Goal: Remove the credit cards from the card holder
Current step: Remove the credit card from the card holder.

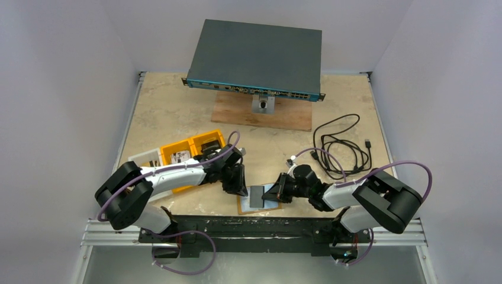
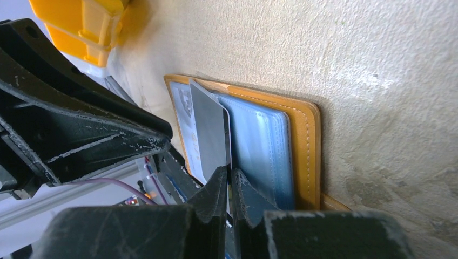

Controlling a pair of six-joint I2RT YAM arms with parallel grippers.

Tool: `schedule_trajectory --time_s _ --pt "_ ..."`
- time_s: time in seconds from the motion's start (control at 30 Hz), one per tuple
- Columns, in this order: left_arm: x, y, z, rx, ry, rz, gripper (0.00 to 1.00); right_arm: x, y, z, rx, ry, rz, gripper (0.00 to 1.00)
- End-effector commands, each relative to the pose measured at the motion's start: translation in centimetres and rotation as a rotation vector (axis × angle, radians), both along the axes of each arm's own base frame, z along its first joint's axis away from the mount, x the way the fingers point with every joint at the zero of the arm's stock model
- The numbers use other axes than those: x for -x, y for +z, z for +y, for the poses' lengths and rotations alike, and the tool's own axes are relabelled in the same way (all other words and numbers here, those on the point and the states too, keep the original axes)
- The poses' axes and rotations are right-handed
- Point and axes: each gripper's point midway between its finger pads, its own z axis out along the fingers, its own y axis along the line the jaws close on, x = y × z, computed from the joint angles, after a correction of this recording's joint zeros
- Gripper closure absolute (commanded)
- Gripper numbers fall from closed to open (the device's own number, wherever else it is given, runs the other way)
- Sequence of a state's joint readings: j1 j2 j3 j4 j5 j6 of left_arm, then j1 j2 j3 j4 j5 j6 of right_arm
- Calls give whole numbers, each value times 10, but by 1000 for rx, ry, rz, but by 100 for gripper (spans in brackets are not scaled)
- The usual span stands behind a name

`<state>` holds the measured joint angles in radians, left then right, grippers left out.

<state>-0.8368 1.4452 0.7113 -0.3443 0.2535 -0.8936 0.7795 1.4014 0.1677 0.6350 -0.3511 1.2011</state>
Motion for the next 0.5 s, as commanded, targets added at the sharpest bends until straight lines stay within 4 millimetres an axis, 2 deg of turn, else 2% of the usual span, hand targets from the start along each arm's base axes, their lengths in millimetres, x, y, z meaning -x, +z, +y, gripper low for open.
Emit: schedule_trajectory --time_s 0.0,0.2,0.27,0.47 --pt "-9 16 -24 86 -45 -47 87 -2 -7 -3 37 4 -11 98" --pt "-10 5 -36 125 -48 -23 100 -2 -6 -2 41 11 -12 98" --pt "-8 -1 -35 115 -44 -11 100 -2 -6 -1 41 14 -12 98" --pt "-3 -24 -11 -19 9 30 100 -2 -7 -4 52 8 -9 98"
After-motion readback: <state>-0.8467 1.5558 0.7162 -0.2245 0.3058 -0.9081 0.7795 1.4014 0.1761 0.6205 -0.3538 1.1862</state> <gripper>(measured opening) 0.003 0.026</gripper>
